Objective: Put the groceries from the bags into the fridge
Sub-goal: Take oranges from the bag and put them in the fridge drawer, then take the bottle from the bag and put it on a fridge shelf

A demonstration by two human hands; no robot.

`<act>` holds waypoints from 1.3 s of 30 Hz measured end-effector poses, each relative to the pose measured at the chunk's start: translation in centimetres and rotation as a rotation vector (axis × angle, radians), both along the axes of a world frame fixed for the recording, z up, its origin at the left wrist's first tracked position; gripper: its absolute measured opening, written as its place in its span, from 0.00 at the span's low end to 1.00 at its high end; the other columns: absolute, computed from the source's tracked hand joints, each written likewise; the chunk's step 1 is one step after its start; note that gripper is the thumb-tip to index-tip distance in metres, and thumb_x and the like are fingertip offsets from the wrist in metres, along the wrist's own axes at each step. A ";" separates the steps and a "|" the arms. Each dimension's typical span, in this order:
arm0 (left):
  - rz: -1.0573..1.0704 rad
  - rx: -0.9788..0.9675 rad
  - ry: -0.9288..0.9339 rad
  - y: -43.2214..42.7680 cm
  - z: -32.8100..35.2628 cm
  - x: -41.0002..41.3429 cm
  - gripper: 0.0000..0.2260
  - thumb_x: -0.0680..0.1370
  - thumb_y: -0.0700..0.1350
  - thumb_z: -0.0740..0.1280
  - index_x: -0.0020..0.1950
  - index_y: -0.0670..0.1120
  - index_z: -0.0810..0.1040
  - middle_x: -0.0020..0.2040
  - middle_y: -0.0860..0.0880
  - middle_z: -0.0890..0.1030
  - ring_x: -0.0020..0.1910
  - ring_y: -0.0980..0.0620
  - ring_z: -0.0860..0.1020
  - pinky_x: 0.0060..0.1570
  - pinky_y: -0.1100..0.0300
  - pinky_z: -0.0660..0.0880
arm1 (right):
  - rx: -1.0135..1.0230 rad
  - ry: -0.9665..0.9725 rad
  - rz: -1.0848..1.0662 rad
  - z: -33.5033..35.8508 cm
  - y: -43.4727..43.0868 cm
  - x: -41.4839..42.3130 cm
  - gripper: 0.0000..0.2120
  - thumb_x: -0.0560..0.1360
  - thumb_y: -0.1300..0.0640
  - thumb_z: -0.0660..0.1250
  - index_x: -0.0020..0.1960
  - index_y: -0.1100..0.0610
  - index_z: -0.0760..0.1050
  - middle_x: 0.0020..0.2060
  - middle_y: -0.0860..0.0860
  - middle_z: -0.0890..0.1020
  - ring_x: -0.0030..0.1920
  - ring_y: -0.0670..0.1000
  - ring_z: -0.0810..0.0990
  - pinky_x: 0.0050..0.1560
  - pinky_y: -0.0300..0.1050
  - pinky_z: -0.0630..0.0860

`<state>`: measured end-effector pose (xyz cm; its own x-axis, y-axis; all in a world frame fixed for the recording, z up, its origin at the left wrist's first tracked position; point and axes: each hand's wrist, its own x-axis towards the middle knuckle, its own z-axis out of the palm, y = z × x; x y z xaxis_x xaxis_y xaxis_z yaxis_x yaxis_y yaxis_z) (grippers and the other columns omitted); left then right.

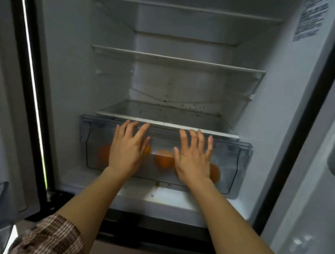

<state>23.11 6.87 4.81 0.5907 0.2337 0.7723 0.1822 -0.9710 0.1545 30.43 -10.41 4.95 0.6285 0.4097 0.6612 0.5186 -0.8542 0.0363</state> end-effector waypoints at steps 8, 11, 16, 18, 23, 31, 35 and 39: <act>-0.062 -0.009 -0.093 2.3 -1.1 6.5 0.19 0.78 0.51 0.57 0.66 0.46 0.75 0.61 0.39 0.76 0.64 0.39 0.69 0.66 0.42 0.65 | -0.014 0.000 -0.052 -1.0 2.5 5.8 0.30 0.75 0.42 0.52 0.73 0.54 0.61 0.71 0.58 0.69 0.74 0.61 0.62 0.73 0.59 0.43; -0.096 -0.006 -0.183 2.8 -2.4 7.2 0.20 0.76 0.46 0.63 0.68 0.47 0.73 0.65 0.40 0.74 0.68 0.41 0.64 0.68 0.42 0.62 | -0.011 -0.040 -0.070 -1.6 2.9 6.3 0.31 0.74 0.41 0.52 0.73 0.54 0.60 0.72 0.59 0.68 0.74 0.60 0.58 0.73 0.58 0.40; -0.112 -0.075 -0.087 2.1 -2.2 6.4 0.23 0.77 0.44 0.63 0.73 0.48 0.68 0.71 0.41 0.68 0.74 0.41 0.58 0.72 0.44 0.55 | -0.054 0.012 -0.063 -1.1 2.5 5.5 0.34 0.79 0.43 0.58 0.78 0.52 0.48 0.78 0.57 0.54 0.77 0.59 0.45 0.71 0.56 0.30; -0.135 -0.118 0.027 1.8 -1.5 5.1 0.26 0.78 0.44 0.62 0.76 0.50 0.61 0.76 0.42 0.62 0.77 0.42 0.53 0.73 0.46 0.53 | -0.077 0.106 -0.059 -0.3 2.3 4.5 0.34 0.80 0.42 0.53 0.79 0.51 0.40 0.79 0.54 0.44 0.77 0.57 0.37 0.72 0.56 0.30; -0.091 -0.372 0.161 -0.2 -0.6 -1.6 0.28 0.80 0.48 0.57 0.78 0.54 0.51 0.79 0.45 0.52 0.78 0.46 0.48 0.72 0.51 0.57 | 0.059 0.233 0.061 0.4 1.8 -1.9 0.29 0.81 0.44 0.50 0.78 0.53 0.49 0.79 0.51 0.48 0.78 0.52 0.43 0.74 0.58 0.40; 0.040 -0.316 0.110 -4.1 -2.6 -21.2 0.24 0.79 0.47 0.59 0.75 0.48 0.62 0.74 0.46 0.64 0.72 0.46 0.62 0.67 0.51 0.66 | 0.173 0.243 0.395 -3.0 1.6 -17.2 0.22 0.80 0.47 0.55 0.72 0.54 0.64 0.69 0.51 0.69 0.69 0.53 0.64 0.65 0.53 0.57; 0.123 -0.257 0.053 -5.0 -2.7 -32.6 0.19 0.76 0.47 0.58 0.66 0.46 0.72 0.64 0.47 0.74 0.62 0.46 0.72 0.54 0.50 0.75 | 0.231 0.310 0.567 -3.8 2.5 -26.0 0.20 0.80 0.49 0.57 0.70 0.55 0.67 0.67 0.52 0.71 0.68 0.53 0.66 0.64 0.53 0.57; 0.306 -0.280 0.045 -3.3 -3.2 -43.3 0.19 0.75 0.47 0.57 0.65 0.45 0.72 0.63 0.47 0.75 0.60 0.44 0.72 0.54 0.51 0.73 | 0.207 0.347 0.737 -4.1 5.1 -34.9 0.23 0.78 0.47 0.55 0.69 0.56 0.68 0.65 0.53 0.72 0.66 0.54 0.67 0.63 0.53 0.59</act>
